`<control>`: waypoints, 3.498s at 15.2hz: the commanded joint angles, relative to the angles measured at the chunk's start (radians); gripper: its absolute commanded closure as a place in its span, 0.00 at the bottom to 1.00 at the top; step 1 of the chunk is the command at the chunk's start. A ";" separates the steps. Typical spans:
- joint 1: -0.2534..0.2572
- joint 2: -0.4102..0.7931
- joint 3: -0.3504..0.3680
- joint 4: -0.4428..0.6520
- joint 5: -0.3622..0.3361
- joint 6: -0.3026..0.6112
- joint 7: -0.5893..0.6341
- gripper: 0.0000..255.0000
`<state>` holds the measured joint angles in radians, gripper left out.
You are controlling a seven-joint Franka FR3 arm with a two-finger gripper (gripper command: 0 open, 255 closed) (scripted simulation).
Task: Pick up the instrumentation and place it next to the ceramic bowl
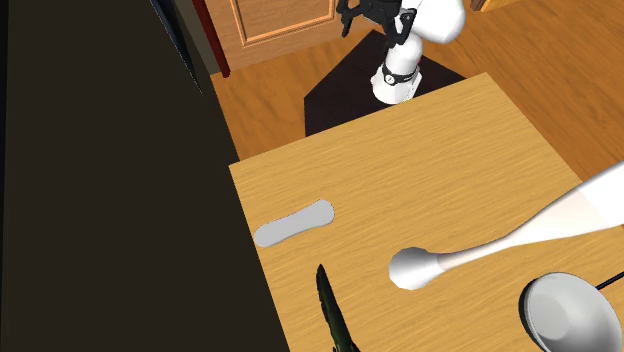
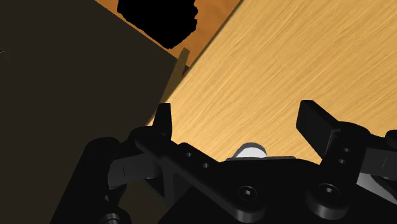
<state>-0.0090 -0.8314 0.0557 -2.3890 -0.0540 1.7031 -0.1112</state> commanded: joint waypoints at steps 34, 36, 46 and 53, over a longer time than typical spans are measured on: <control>-0.029 1.332 0.132 0.866 -0.024 0.314 0.686 0.00; -0.029 1.338 0.130 0.861 -0.025 0.325 0.687 0.00; -0.026 1.372 0.127 0.823 -0.032 0.396 0.691 0.00; -0.026 1.372 0.127 0.823 -0.032 0.396 0.691 1.00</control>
<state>-0.0351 0.5407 0.1824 -1.5658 -0.0861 2.0995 0.5803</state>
